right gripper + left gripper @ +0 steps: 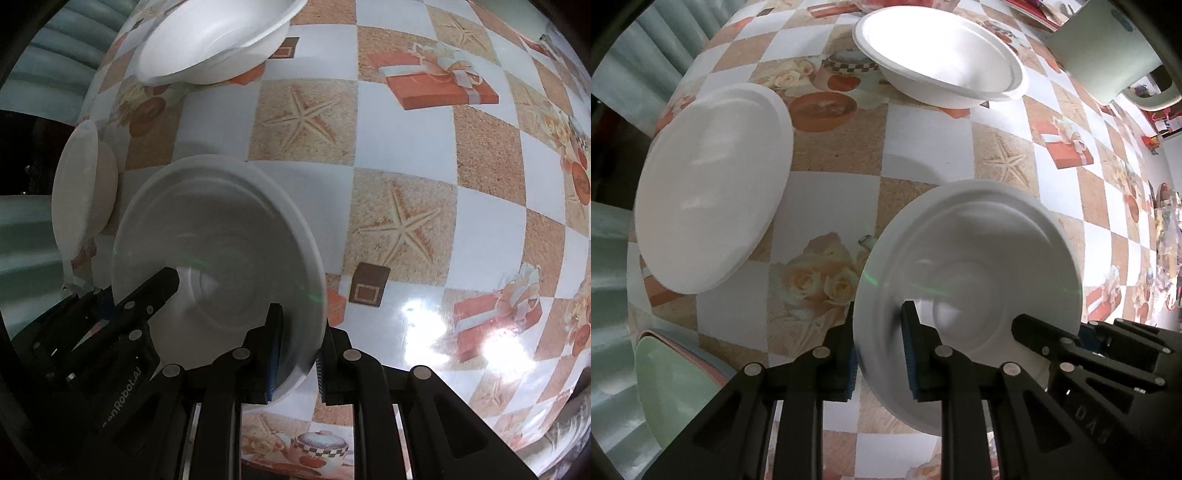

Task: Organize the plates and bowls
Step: 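Lift the white plate with both grippers and carry it over the mint-green plate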

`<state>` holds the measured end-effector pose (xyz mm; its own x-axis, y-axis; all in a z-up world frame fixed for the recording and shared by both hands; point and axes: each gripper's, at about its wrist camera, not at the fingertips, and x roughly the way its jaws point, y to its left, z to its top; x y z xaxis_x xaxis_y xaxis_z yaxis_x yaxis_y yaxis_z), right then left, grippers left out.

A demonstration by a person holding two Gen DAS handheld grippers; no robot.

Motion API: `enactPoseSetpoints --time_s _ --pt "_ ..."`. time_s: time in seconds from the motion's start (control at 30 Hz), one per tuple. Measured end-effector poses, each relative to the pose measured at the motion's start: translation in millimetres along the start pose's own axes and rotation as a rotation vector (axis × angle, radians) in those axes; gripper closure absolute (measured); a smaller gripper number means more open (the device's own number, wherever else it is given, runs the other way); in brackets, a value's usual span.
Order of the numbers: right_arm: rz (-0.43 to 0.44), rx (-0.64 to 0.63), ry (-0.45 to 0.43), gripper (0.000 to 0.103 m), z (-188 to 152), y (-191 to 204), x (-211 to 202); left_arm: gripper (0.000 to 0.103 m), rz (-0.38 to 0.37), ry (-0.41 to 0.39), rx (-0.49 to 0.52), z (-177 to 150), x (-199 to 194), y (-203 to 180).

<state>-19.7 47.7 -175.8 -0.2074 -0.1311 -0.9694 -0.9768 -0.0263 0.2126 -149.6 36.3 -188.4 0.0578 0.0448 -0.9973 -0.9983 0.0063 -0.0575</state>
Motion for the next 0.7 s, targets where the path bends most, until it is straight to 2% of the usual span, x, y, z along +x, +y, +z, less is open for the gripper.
enactPoseSetpoints --time_s 0.13,0.4,0.5,0.7 --pt "0.005 0.003 -0.009 0.086 14.2 -7.6 -0.9 0.08 -0.008 -0.024 -0.006 -1.8 -14.6 12.6" --pt "0.012 -0.014 -0.044 0.086 -1.1 -5.3 -22.5 0.08 -0.025 -0.084 -0.021 -4.4 -59.7 23.1" --pt "0.012 -0.036 -0.064 0.086 -0.2 5.3 -44.9 0.08 -0.023 -0.117 -0.023 -18.3 -85.3 16.3" --pt "0.021 -0.065 -0.11 0.086 3.0 25.9 -71.2 0.08 -0.008 -0.163 -0.046 -17.3 -112.5 22.0"
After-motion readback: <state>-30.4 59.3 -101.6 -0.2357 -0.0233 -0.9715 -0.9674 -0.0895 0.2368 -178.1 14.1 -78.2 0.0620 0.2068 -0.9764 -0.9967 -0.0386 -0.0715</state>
